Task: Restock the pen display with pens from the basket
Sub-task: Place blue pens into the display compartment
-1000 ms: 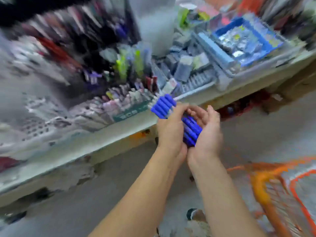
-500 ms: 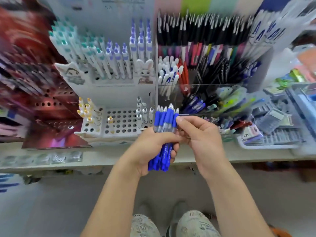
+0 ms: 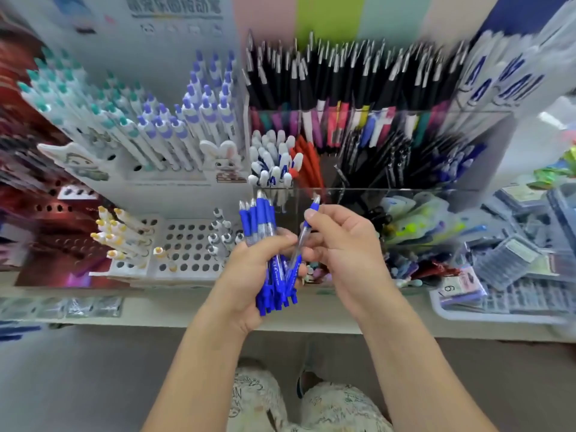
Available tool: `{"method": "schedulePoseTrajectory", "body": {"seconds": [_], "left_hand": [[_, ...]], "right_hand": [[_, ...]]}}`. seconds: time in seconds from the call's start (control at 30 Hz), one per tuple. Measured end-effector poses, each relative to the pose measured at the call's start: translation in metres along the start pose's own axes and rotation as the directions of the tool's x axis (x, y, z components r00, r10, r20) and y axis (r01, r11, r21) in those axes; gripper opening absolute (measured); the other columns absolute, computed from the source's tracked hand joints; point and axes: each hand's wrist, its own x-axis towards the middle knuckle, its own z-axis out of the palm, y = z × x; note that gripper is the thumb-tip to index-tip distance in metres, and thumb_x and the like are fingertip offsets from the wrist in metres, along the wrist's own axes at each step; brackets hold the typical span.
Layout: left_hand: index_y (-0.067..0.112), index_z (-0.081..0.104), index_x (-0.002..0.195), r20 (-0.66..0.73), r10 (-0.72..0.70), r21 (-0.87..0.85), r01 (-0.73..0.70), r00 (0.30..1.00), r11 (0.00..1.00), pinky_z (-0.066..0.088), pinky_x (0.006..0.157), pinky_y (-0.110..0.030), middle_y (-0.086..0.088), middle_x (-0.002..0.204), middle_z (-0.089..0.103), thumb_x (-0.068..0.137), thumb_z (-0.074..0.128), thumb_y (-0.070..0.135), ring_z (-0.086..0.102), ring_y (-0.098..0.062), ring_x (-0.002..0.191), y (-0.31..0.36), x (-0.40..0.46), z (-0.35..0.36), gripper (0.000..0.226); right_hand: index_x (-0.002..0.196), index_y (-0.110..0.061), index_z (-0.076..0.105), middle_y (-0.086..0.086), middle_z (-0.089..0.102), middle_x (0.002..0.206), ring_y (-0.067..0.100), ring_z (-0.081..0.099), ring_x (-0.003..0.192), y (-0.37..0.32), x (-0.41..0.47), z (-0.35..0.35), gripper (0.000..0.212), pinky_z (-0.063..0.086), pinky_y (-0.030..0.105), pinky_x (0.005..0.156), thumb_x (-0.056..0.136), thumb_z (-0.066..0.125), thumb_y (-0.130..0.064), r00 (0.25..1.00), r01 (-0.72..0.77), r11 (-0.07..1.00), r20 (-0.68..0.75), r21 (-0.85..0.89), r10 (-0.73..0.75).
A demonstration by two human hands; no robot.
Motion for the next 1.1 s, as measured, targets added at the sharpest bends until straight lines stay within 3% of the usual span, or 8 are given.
{"method": "schedulePoseTrajectory", "body": {"seconds": [0.13, 0.33, 0.47, 0.6, 0.67, 0.73, 0.9, 1.1], "left_hand": [[0.012, 0.050, 0.084, -0.099, 0.071, -0.007, -0.072, 0.992, 0.997, 0.054, 0.048, -0.029, -0.013, 0.065, 0.062, 0.088, 0.056, -0.006, 0.066, -0.024, 0.053, -0.004, 0.002, 0.005, 0.020], [0.010, 0.048, 0.085, -0.176, 0.109, -0.009, -0.112, 0.978, 0.994, 0.048, 0.043, -0.029, -0.010, 0.061, 0.061, 0.091, 0.052, -0.009, 0.054, -0.020, 0.045, 0.003, -0.001, -0.014, 0.020], [0.011, 0.051, 0.079, -0.142, 0.097, 0.020, -0.095, 0.985, 0.995, 0.047, 0.046, -0.028, -0.005, 0.060, 0.058, 0.093, 0.056, -0.003, 0.050, -0.018, 0.045, 0.007, -0.003, -0.023, 0.021], [0.016, 0.053, 0.070, -0.098, 0.105, 0.004, -0.105, 0.990, 0.994, 0.045, 0.047, -0.027, -0.006, 0.059, 0.052, 0.093, 0.062, 0.002, 0.046, -0.017, 0.047, 0.009, -0.003, -0.030, 0.028], [0.017, 0.054, 0.068, -0.088, 0.114, 0.007, -0.114, 0.990, 0.993, 0.045, 0.048, -0.028, -0.005, 0.058, 0.048, 0.091, 0.066, 0.007, 0.045, -0.017, 0.047, 0.011, -0.002, -0.033, 0.029], [0.017, 0.055, 0.068, -0.080, 0.120, 0.029, -0.118, 0.990, 0.993, 0.045, 0.048, -0.028, -0.003, 0.056, 0.048, 0.089, 0.071, 0.011, 0.045, -0.017, 0.046, 0.012, -0.001, -0.033, 0.027], [0.022, 0.058, 0.052, -0.057, 0.113, 0.049, -0.111, 0.992, 0.993, 0.044, 0.050, -0.029, -0.002, 0.053, 0.047, 0.087, 0.074, 0.016, 0.045, -0.016, 0.044, 0.015, 0.003, -0.033, 0.039], [0.018, 0.054, 0.063, -0.030, 0.073, 0.063, -0.071, 0.997, 0.996, 0.046, 0.049, -0.030, -0.003, 0.055, 0.046, 0.085, 0.076, 0.021, 0.044, -0.017, 0.046, 0.016, 0.004, -0.035, 0.032]], "right_hand": [[0.088, -0.010, 0.063, 0.006, 0.059, 0.062, 0.015, 0.052, 0.043, 0.000, 0.005, -0.005, 0.011, 0.040, 0.022, 0.042, 0.098, 0.062, -0.015, 0.991, 0.104, 0.994, -0.082, -0.040, -0.107], [0.090, -0.008, 0.064, 0.002, 0.067, 0.071, 0.017, 0.067, 0.063, 0.000, 0.002, -0.012, 0.006, 0.057, 0.027, 0.064, 0.097, 0.065, -0.008, 0.881, 0.387, 0.921, -0.278, -0.043, -0.383], [0.093, -0.006, 0.064, 0.003, 0.067, 0.072, 0.019, 0.071, 0.067, 0.007, 0.002, 0.004, 0.004, 0.058, 0.026, 0.064, 0.097, 0.064, -0.007, 0.840, 0.457, 0.889, -0.314, -0.026, -0.442], [0.097, -0.009, 0.064, 0.004, 0.069, 0.079, 0.020, 0.070, 0.074, 0.012, 0.010, 0.008, 0.003, 0.058, 0.028, 0.067, 0.098, 0.064, -0.011, 0.779, 0.499, 0.866, -0.454, 0.029, -0.434], [0.095, -0.014, 0.066, 0.001, 0.073, 0.081, 0.018, 0.070, 0.077, 0.020, 0.017, 0.008, 0.004, 0.057, 0.030, 0.069, 0.096, 0.068, -0.010, 0.744, 0.514, 0.852, -0.441, -0.103, -0.502], [0.093, -0.015, 0.071, -0.001, 0.075, 0.084, 0.014, 0.070, 0.077, 0.035, 0.022, 0.014, 0.008, 0.056, 0.032, 0.070, 0.092, 0.072, -0.007, 0.729, 0.511, 0.802, -0.339, -0.311, -0.595], [0.099, -0.013, 0.080, -0.005, 0.077, 0.088, 0.004, 0.064, 0.071, 0.064, 0.039, 0.026, 0.012, 0.056, 0.030, 0.071, 0.088, 0.076, -0.013, 0.689, 0.442, 0.598, -0.174, -0.669, -0.704], [0.091, -0.018, 0.078, -0.003, 0.076, 0.079, 0.020, 0.068, 0.067, 0.067, 0.053, 0.029, 0.006, 0.056, 0.042, 0.064, 0.086, 0.075, -0.020, 0.679, 0.337, 0.510, -0.171, -0.792, -0.714]]}}
